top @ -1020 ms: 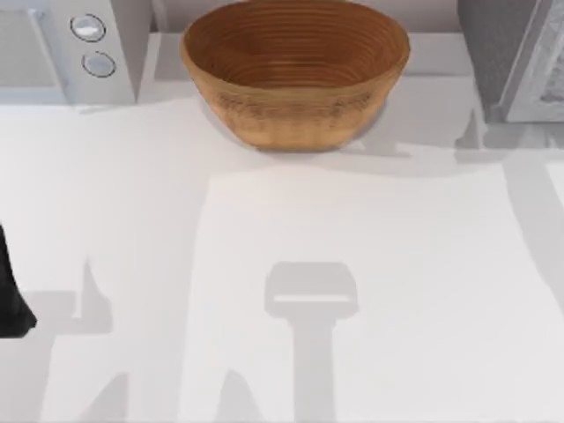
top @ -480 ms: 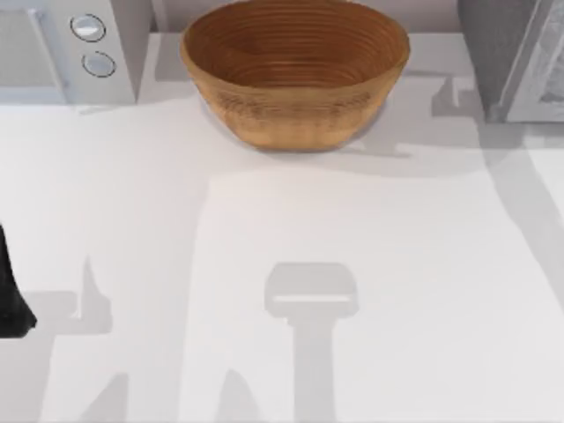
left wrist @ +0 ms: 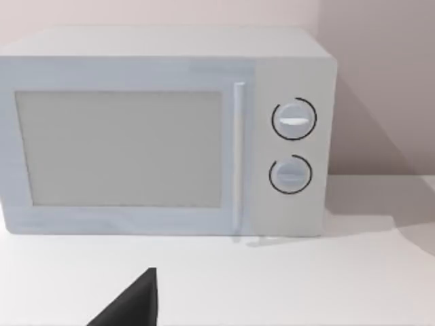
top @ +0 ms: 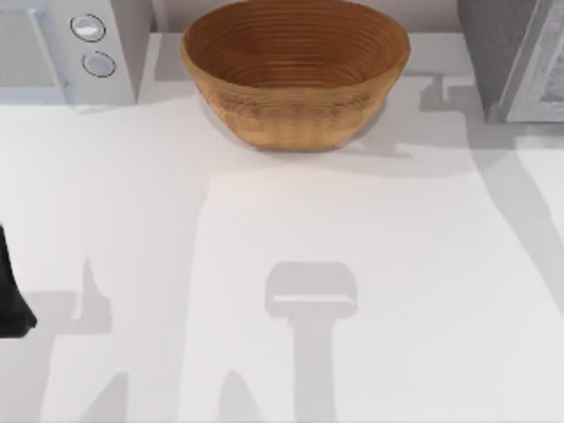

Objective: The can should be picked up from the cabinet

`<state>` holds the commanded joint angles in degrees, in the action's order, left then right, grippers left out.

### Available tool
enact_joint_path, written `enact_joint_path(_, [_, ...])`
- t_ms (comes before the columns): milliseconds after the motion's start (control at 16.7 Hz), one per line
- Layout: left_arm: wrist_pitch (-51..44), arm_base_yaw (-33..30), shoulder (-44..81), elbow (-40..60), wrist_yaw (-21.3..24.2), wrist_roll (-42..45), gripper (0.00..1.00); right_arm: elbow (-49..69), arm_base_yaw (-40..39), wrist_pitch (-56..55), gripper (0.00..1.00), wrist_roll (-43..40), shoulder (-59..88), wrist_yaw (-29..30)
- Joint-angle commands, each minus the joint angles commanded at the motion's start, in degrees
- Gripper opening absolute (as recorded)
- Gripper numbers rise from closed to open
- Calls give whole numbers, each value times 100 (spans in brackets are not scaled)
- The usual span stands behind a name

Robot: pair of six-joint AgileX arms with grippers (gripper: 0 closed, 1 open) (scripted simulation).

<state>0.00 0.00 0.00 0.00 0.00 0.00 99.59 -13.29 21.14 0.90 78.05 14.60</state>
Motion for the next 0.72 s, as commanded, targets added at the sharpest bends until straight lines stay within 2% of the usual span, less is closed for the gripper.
enact_joint_path(360, [0,0,0,0,0,0,100,-45,-814,-660,100,-2,632,861])
enact_joint_path(720, [0,0,0,0,0,0,100,46,-796,-680,100,-2,750,847])
